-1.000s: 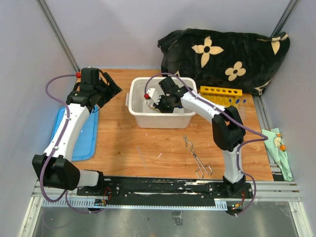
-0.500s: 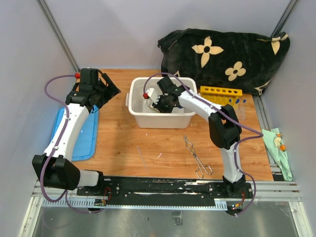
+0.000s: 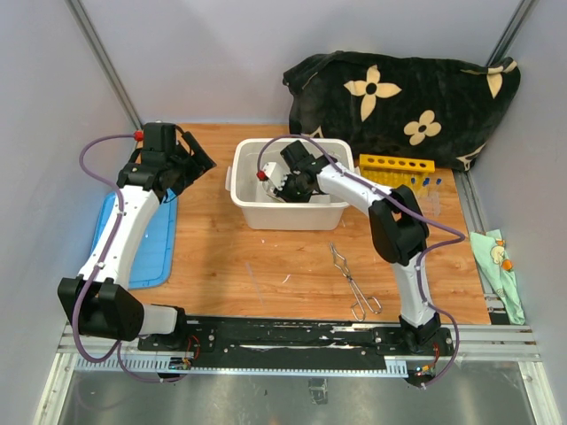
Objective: Organize the chemistry lab equipment
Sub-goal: Place the chemistry item in the storage box.
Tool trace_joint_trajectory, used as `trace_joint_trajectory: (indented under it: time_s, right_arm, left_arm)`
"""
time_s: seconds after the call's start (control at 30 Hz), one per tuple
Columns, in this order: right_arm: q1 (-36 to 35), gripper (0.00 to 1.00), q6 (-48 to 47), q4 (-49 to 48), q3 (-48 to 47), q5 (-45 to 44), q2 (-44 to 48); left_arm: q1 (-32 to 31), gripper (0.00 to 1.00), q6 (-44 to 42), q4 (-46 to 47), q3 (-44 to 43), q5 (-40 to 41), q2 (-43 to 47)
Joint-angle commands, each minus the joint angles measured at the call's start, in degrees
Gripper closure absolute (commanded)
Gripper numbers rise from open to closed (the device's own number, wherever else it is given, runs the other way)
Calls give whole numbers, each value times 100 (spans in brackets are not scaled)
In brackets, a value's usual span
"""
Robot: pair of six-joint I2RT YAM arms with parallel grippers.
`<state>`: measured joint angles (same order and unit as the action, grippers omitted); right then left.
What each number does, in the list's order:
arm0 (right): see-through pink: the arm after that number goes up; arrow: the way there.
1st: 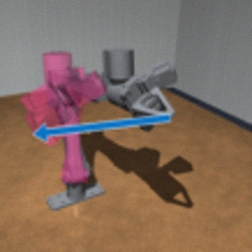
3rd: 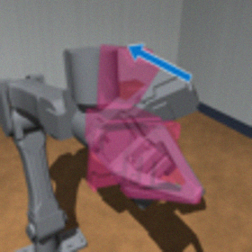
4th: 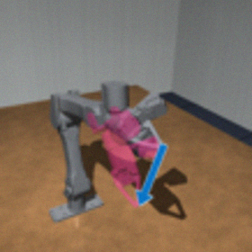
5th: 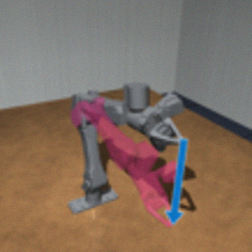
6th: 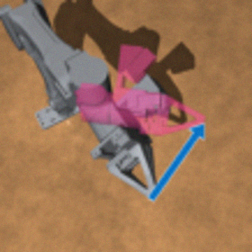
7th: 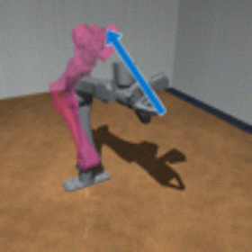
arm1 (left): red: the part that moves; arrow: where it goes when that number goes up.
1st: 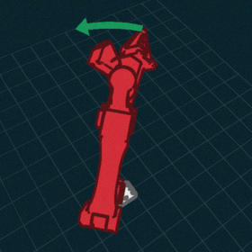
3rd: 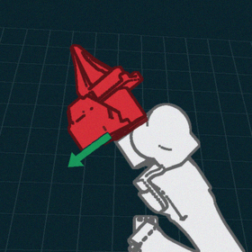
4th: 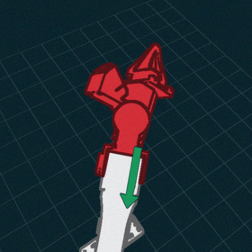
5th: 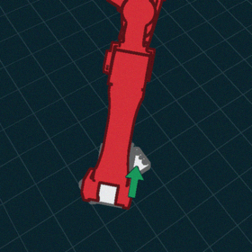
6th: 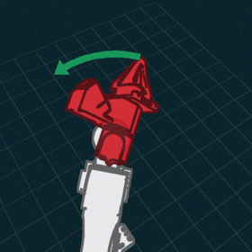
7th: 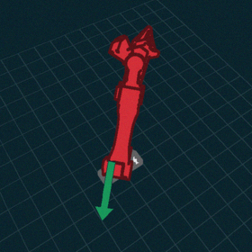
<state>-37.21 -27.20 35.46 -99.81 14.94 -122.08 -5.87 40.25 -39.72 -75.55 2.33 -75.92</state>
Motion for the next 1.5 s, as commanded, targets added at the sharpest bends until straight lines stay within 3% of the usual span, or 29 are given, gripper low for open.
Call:
trace_joint_trajectory:
  time_s: [0.0, 0.4, 0.73, 0.93, 1.47]
  right_arm:
    - [48, 97, 75, 112, -73, -82, -172]
    - [56, 94, 100, 92, -91, -175, -263]
    - [85, 79, 160, 99, -70, -176, -215]
    - [91, 75, 227, 176, -110, -175, -112]
    - [38, 74, 736, 744, -821, -537, 1829]
  left_arm:
    - [60, 17, -70, -43, -72, -3, 136]
    - [55, 17, -105, -133, -18, -14, 277]
    - [60, 16, -78, -152, 48, -64, 370]
    - [60, 16, -53, -158, 71, -81, 436]
    - [59, 16, -67, 29, 238, -275, 388]
